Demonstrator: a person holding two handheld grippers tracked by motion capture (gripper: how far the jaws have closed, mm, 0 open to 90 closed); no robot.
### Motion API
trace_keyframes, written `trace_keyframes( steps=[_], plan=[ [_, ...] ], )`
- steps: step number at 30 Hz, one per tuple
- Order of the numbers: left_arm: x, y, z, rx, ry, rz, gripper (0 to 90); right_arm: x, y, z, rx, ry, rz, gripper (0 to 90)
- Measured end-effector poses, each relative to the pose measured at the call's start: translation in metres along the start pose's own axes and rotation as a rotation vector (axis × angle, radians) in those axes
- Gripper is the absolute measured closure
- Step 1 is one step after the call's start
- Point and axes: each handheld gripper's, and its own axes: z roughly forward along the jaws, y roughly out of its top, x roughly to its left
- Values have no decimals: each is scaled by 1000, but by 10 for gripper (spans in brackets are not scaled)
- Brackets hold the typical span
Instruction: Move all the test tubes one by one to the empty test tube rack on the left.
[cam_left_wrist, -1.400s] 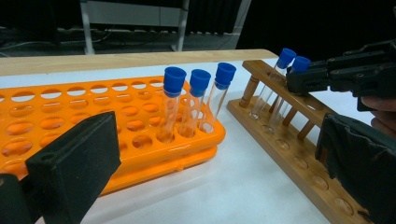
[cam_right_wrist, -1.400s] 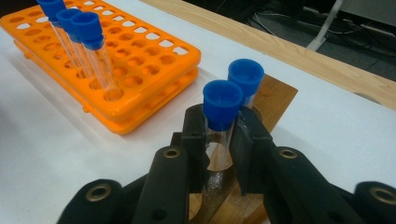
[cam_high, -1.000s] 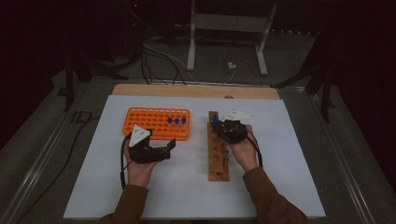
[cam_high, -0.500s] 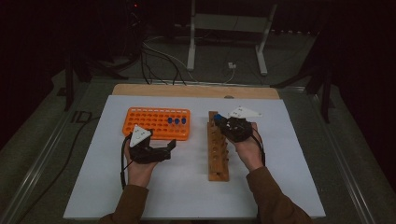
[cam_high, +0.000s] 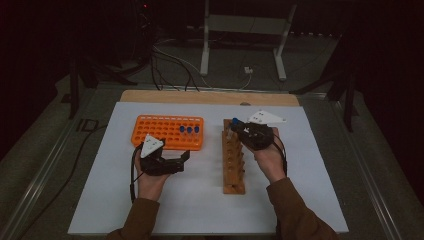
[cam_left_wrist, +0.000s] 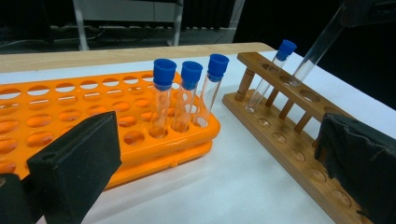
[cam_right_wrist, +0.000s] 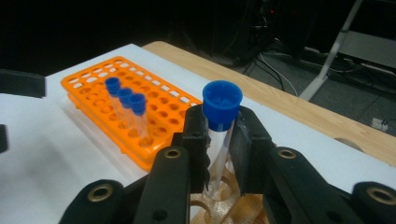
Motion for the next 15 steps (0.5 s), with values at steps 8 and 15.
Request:
trace_keyframes(
  steps=[8,15],
  plan=[
    [-3,0,0,-8,2,13,13,11,0,1,-8,67,10,777],
    [-10,1,3,3,-26,37,44,26,-3,8,7,124,7,776]
  ],
)
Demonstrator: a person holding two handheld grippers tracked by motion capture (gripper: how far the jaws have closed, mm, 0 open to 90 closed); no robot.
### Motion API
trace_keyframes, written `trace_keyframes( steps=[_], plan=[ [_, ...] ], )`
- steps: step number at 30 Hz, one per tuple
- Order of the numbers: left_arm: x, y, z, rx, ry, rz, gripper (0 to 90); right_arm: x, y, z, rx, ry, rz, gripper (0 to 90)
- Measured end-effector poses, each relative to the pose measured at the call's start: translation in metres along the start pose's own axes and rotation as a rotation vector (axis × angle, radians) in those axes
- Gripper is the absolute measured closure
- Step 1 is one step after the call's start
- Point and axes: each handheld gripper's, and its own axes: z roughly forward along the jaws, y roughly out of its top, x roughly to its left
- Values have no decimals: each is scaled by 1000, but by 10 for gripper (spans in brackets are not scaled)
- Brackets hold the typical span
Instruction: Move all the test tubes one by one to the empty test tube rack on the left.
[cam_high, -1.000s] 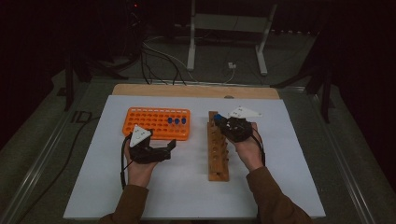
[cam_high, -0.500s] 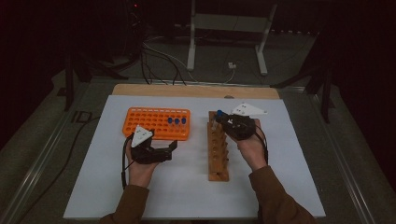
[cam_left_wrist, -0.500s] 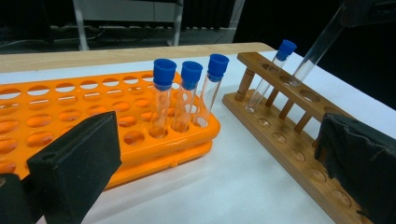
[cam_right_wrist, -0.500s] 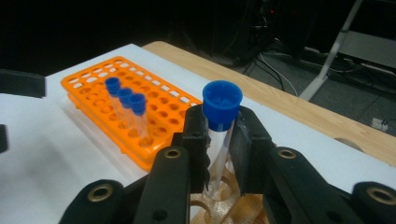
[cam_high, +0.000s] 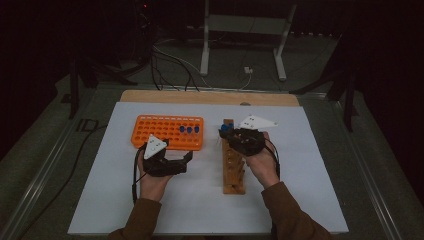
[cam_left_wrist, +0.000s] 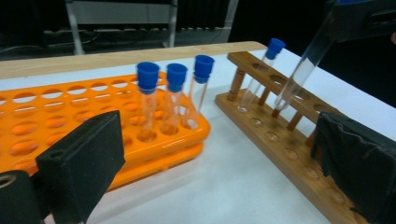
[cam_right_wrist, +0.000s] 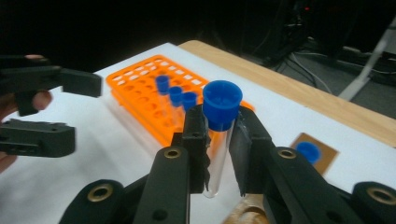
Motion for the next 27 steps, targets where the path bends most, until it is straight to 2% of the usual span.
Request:
trace_keyframes(
  steps=[6,9,14,18,20,27],
  plan=[
    [-10,0,5,20,-10,49,78,13,-2,7,18,45,-7,775],
    [-15,0,6,20,2,84,117,20,-4,10,28,72,-10,775],
    [-25,-1,8,20,36,167,172,31,-4,16,41,113,-19,774],
    [-33,-2,10,16,49,223,255,38,-3,19,42,148,-10,774],
    [-36,-3,11,11,47,243,337,41,-3,21,48,157,-15,774],
    [-41,-4,11,9,20,274,567,49,-3,25,57,181,-18,774]
  ],
)
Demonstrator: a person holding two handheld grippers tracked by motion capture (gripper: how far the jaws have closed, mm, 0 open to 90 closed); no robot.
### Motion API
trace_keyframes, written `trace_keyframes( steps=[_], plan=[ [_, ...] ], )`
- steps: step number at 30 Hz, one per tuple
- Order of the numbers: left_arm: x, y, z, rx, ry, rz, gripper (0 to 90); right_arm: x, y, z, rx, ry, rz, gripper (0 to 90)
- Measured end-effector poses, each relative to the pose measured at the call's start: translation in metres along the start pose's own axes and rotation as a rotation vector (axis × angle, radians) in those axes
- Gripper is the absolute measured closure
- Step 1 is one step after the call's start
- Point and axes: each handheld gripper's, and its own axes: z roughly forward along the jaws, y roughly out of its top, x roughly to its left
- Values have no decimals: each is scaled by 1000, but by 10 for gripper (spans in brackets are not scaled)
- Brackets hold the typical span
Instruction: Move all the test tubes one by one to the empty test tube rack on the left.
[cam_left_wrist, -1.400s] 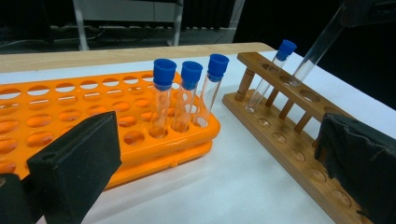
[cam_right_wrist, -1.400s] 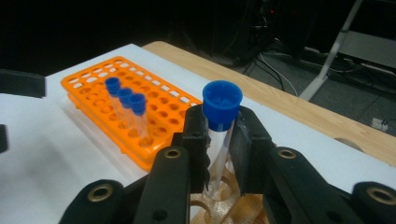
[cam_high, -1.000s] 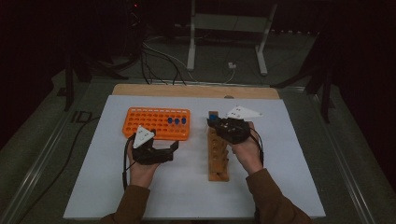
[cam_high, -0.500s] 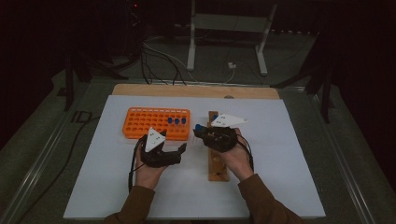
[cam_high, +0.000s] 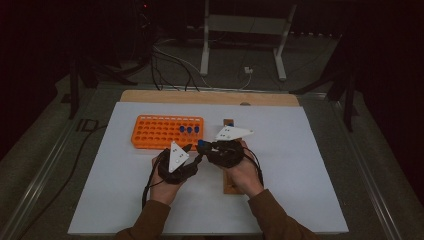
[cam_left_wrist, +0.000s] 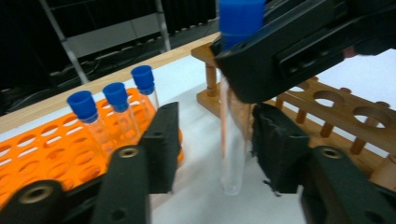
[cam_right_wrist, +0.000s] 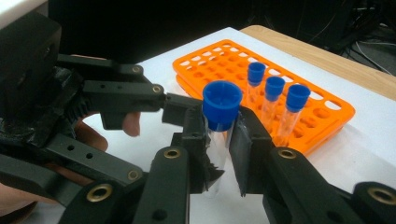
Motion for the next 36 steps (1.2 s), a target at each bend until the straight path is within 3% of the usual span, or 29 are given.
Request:
trace_keyframes(
  steps=[7,9,18,23,32,36],
  plan=[
    [0,-1,1,1,-51,5,757,1,-1,1,2,6,-1,773],
    [0,-1,1,0,-54,1,762,1,-1,1,2,7,-2,767],
    [6,-3,0,12,-40,-19,771,-6,-2,-7,-36,13,17,412],
    [9,-3,-1,8,-35,-30,772,-10,-3,-11,-29,-54,16,213],
    [14,-4,-4,6,-16,-46,772,-21,-15,-17,-8,-127,22,65],
    [16,-5,-6,6,-10,-51,772,-28,-20,-21,-7,-134,37,21]
  ],
)
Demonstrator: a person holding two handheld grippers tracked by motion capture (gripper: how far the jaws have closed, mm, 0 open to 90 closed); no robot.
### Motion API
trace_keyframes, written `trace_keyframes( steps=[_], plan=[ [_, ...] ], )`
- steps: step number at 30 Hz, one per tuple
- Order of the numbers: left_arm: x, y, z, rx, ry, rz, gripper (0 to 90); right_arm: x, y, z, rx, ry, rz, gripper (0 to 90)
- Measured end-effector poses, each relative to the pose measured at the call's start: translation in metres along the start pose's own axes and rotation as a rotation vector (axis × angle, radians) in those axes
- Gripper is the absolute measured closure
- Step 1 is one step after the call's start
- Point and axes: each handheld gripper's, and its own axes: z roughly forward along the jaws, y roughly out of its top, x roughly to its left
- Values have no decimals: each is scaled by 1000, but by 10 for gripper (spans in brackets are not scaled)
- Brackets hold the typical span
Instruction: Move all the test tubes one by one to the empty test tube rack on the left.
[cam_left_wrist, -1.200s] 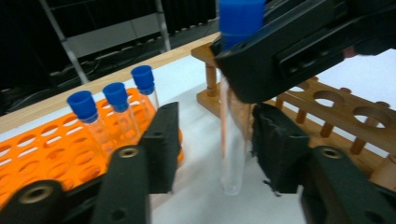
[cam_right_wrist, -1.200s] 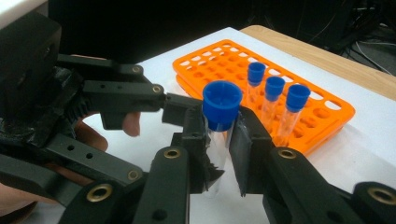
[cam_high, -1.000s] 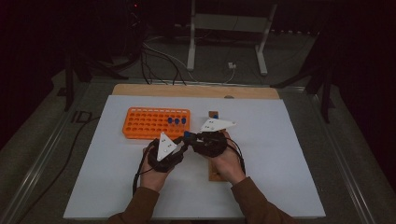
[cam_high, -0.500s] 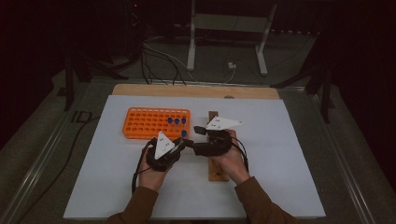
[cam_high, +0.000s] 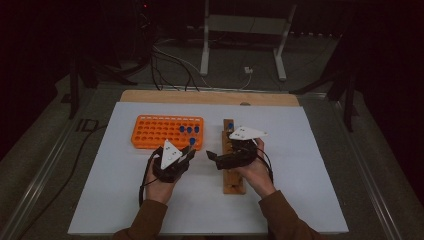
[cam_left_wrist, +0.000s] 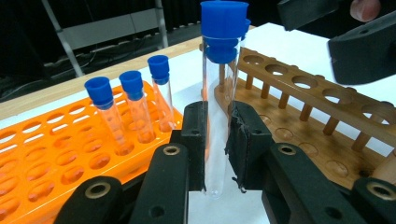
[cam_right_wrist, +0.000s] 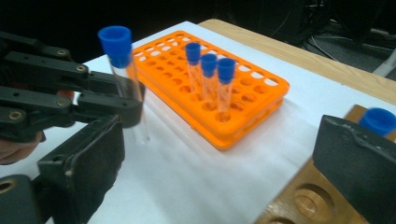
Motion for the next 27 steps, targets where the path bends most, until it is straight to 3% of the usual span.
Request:
trace_keyframes(
  steps=[15,27],
  plan=[
    [15,4,-9,-34,43,-34,771,-18,-14,-19,-14,-48,-6,3],
    [49,15,-5,-47,102,-72,770,-33,-26,-38,-37,-69,27,3]
  ],
)
